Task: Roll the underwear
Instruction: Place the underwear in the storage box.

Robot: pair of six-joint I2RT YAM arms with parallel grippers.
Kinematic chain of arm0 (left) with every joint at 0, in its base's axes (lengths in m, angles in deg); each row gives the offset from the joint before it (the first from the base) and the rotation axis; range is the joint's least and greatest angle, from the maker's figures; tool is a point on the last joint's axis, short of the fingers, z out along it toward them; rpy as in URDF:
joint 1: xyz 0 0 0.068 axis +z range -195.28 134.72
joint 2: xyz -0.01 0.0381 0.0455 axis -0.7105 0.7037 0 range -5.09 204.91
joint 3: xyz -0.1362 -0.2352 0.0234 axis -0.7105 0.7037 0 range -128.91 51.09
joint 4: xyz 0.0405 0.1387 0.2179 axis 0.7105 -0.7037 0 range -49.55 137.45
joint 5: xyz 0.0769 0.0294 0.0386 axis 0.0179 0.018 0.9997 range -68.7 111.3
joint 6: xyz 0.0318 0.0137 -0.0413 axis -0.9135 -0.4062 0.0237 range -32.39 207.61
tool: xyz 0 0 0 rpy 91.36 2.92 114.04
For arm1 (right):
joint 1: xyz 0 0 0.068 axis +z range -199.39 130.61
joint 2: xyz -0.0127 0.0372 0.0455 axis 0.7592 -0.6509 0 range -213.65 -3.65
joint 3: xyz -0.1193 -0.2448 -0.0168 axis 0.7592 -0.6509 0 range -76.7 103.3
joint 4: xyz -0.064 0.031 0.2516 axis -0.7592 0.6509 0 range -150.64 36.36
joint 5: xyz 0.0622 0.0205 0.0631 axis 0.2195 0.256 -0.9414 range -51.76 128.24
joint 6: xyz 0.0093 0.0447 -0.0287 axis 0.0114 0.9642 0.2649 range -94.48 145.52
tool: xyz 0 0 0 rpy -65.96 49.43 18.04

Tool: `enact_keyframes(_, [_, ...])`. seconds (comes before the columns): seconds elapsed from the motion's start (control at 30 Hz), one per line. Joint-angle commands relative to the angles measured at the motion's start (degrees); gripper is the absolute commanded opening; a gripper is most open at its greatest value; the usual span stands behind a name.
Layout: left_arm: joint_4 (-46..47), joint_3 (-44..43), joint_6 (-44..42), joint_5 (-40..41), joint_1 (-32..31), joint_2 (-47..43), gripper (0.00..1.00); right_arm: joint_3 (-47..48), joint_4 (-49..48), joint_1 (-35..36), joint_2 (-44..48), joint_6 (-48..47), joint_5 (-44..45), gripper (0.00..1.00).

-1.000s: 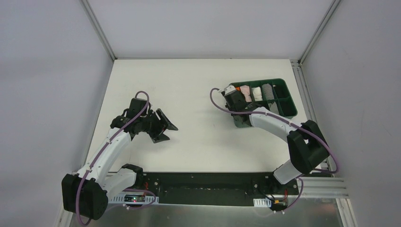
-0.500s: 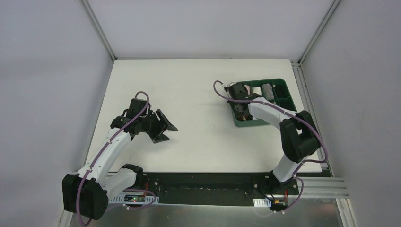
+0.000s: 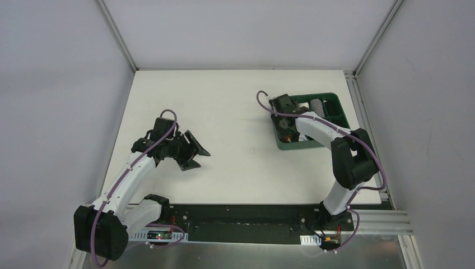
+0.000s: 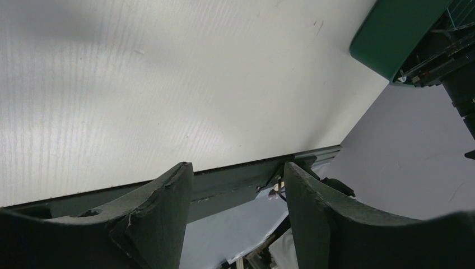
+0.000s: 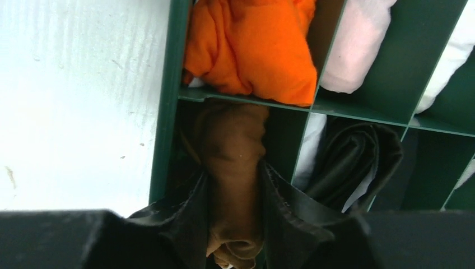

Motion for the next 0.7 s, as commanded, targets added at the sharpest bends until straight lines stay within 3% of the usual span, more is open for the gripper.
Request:
enact_keyframes(0.0, [-0.44,-0.29,-1.05,-1.14,0.75,-0.42,0.61,1.9,3.3,0.0,4.94,2.69,-2.88,0.45])
enact_keyframes(0.2, [-0.47,0.22,-0.43,-1.2,0.75,-0.92,0.6,3.04,4.38,-0.06,8.45,3.05,-2.16,0.59])
enact_keyframes(0.4, [-0.51,0.37,-0.28,-1.56,0.75,-2.36,0.6,2.69,3.57,-0.31,11.8,4.94,-1.8,0.59])
enact_keyframes(0.53, [-0.58,0.3,-0.07,-1.79,0.75,-3.36,0.6,1.63,1.87,-0.82,17.15,8.84,-0.73,0.5])
enact_keyframes(0.6, [-0.74,0.09,-0.3,-1.8,0.75,-4.03,0.6,1.4,1.99,-0.89,20.5,11.58,0.07,0.51])
enact_keyframes(0.63, [-0.97,-0.22,-0.76,-1.77,0.75,-4.22,0.6,1.49,2.47,-0.85,22.28,13.32,0.82,0.54])
enact_keyframes(0.67, [-1.28,-0.61,-1.34,-1.71,0.73,-4.41,0.61,1.75,3.42,-0.85,23.95,15.69,1.92,0.83])
